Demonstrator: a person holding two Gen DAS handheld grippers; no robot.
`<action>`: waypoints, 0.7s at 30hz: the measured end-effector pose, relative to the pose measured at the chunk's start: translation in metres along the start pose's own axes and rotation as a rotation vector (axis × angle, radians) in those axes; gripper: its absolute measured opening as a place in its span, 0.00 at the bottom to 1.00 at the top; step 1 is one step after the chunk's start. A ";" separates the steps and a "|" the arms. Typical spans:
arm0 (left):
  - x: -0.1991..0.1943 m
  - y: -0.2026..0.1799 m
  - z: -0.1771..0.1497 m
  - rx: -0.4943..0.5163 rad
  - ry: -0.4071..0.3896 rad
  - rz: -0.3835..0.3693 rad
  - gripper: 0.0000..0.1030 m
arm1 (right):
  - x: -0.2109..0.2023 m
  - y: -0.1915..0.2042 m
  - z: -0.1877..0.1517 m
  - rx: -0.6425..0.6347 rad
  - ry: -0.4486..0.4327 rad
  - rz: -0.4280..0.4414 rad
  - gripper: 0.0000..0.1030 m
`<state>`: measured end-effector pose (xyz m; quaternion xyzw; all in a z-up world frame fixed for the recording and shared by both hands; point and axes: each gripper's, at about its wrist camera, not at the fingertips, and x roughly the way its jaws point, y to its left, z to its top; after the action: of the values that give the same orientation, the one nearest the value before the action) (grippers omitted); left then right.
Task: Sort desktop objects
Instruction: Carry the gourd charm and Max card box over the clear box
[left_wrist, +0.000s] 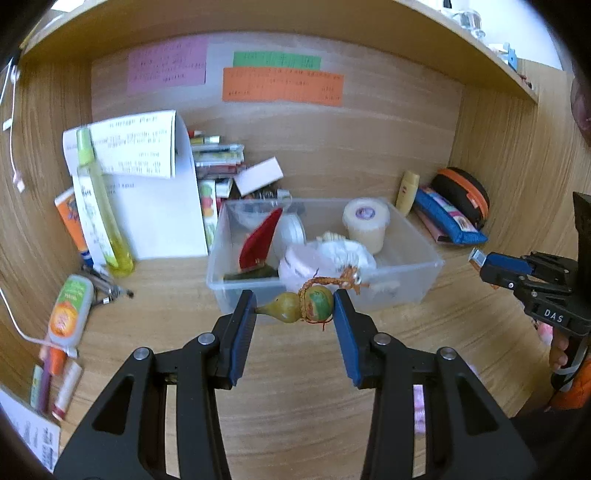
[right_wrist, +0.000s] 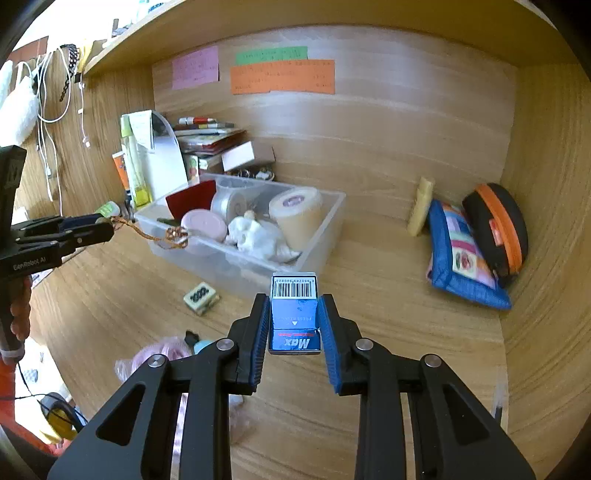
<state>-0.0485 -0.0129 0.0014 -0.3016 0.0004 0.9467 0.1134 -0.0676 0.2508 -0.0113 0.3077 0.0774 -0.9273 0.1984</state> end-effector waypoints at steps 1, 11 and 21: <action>0.000 0.001 0.003 0.001 -0.005 -0.003 0.41 | 0.001 0.000 0.002 0.002 -0.003 0.002 0.24; 0.005 0.009 0.047 -0.014 -0.055 -0.048 0.41 | 0.010 0.000 0.029 0.012 -0.045 0.027 0.24; 0.032 0.027 0.063 -0.064 -0.024 -0.020 0.41 | 0.029 0.007 0.051 0.022 -0.056 0.072 0.24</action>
<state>-0.1158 -0.0284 0.0327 -0.2938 -0.0342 0.9485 0.1132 -0.1134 0.2219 0.0116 0.2861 0.0507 -0.9287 0.2304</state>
